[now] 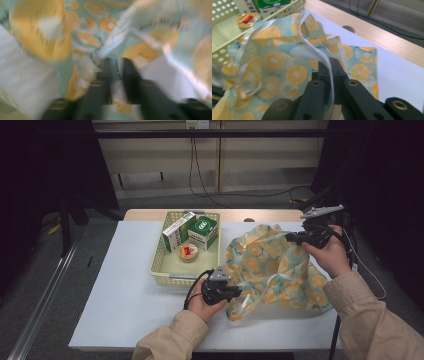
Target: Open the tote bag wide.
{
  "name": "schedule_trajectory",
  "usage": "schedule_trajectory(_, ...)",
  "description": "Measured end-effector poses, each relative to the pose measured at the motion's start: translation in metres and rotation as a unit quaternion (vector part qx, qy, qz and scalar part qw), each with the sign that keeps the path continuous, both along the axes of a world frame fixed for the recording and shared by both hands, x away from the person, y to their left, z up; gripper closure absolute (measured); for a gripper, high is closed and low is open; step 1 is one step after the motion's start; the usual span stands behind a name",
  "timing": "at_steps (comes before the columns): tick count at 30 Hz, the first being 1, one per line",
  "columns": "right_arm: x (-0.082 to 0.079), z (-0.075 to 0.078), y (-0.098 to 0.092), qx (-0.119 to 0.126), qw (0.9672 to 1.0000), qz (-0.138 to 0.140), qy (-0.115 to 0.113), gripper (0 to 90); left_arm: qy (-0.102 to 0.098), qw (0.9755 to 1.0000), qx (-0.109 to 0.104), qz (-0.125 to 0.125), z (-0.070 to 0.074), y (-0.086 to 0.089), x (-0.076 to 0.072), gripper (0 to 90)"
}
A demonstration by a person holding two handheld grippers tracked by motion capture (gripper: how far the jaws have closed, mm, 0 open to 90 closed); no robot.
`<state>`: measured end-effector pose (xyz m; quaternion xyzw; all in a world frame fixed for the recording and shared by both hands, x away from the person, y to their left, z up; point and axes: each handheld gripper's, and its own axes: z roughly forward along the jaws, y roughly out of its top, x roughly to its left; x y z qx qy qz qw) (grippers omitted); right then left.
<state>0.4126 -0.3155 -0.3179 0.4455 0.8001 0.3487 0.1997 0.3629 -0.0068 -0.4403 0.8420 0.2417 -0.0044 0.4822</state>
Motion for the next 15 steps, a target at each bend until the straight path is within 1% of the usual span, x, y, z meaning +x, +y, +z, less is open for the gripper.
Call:
schedule_trajectory(1,0.0,-0.001,0.003,0.0,1.0,0.004,0.002,89.9,-0.005,1.0,-0.003,-0.004,0.005,0.0,0.0,66.3)
schedule_trajectory(2,0.0,-0.003,0.006,-0.001,1.0,0.009,0.003,89.9,-0.009,0.9999,-0.006,-0.002,0.01,-0.001,-0.001,61.4)
schedule_trajectory(3,0.0,-0.004,0.008,-0.002,0.9999,0.014,0.006,89.9,-0.01,0.9999,-0.006,-0.002,0.015,-0.001,-0.001,54.4)
schedule_trajectory(4,0.0,-0.005,0.011,-0.003,0.9998,0.019,0.006,89.9,-0.01,0.9999,-0.009,-0.003,0.021,-0.001,0.0,50.2)
schedule_trajectory(5,0.0,-0.006,0.013,-0.004,0.9997,0.022,0.007,89.9,-0.009,0.9998,-0.015,-0.001,0.026,-0.002,0.0,47.8)
schedule_trajectory(7,0.0,-0.007,0.017,-0.007,0.9995,0.029,0.008,89.9,-0.008,0.9996,-0.026,0.012,0.035,-0.003,0.003,37.3)
schedule_trajectory(8,0.0,-0.008,0.019,-0.006,0.9994,0.032,0.01,89.9,-0.011,0.9994,-0.027,0.018,0.038,-0.003,0.005,34.2)
schedule_trajectory(9,0.001,-0.009,0.021,-0.005,0.9993,0.034,0.012,89.9,-0.018,0.9993,-0.022,0.023,0.04,-0.005,0.007,35.7)
schedule_trajectory(10,0.001,-0.01,0.023,-0.007,0.9992,0.036,0.013,89.9,-0.022,0.9991,-0.024,0.028,0.039,-0.007,0.009,39.8)
schedule_trajectory(11,0.001,-0.011,0.025,-0.007,0.9991,0.038,0.014,89.9,-0.019,0.9989,-0.031,0.03,0.037,-0.009,0.01,45.2)
schedule_trajectory(12,0.001,-0.011,0.027,-0.006,0.9991,0.04,0.014,89.9,-0.016,0.999,-0.028,0.03,0.033,-0.012,0.011,51.0)
schedule_trajectory(13,0.001,-0.012,0.028,-0.008,0.9989,0.043,0.016,89.9,-0.011,0.9994,-0.022,0.025,0.028,-0.017,0.012,56.2)
schedule_trajectory(15,0.003,-0.014,0.03,-0.012,0.9989,0.042,0.016,89.9,0.008,0.9998,-0.016,0.0,0.016,-0.026,0.009,60.9)
